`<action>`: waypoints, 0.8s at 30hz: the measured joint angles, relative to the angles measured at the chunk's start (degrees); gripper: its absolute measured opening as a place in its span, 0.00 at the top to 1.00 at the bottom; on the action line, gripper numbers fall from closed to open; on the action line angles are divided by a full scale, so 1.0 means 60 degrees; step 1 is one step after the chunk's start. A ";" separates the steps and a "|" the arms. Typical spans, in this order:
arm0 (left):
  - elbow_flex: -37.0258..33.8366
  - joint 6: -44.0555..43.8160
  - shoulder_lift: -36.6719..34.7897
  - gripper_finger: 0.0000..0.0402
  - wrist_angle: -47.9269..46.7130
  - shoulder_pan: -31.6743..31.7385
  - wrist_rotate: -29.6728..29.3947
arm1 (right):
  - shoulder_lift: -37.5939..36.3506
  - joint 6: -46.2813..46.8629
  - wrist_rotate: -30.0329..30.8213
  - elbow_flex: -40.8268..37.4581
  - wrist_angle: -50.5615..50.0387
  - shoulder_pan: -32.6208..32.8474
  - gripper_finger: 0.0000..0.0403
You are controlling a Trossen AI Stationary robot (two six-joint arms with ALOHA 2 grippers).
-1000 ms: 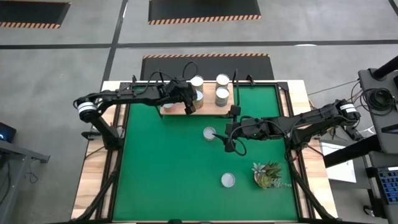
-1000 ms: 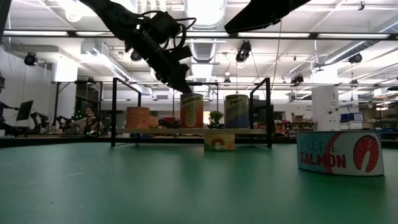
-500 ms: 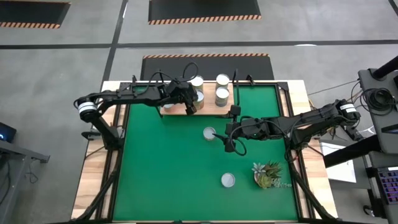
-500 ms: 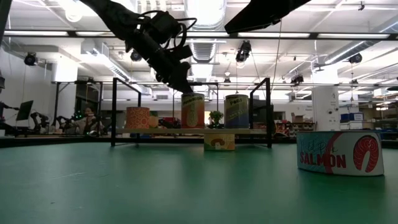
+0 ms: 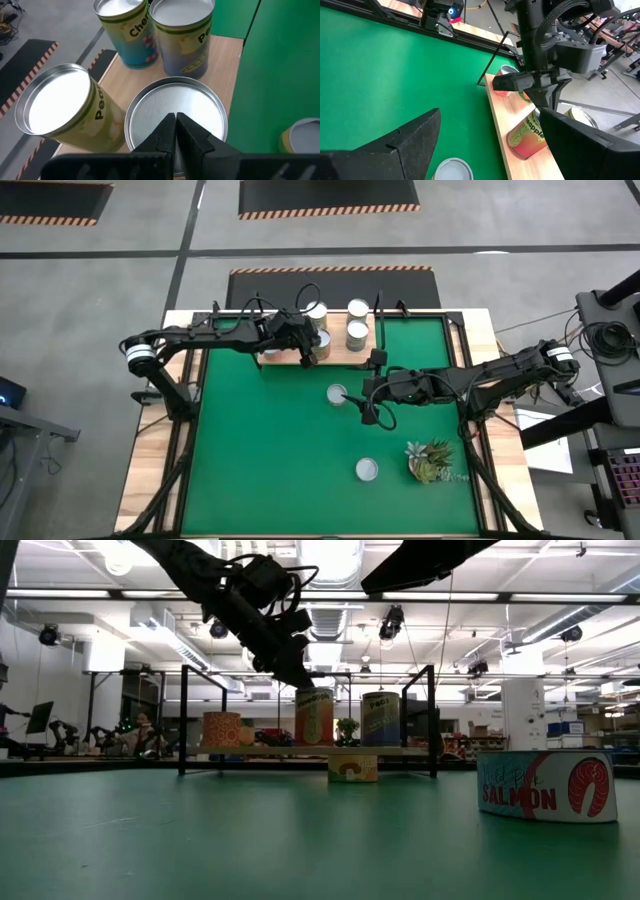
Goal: Pick and place cans onto a shelf
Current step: Adjust the canned goods on the shelf
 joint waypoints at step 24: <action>0.1765 0.1669 -0.0122 1.00 -0.0732 0.0584 -0.0428 | 0.0000 0.0005 -0.0002 -0.0002 -0.0047 0.0000 0.19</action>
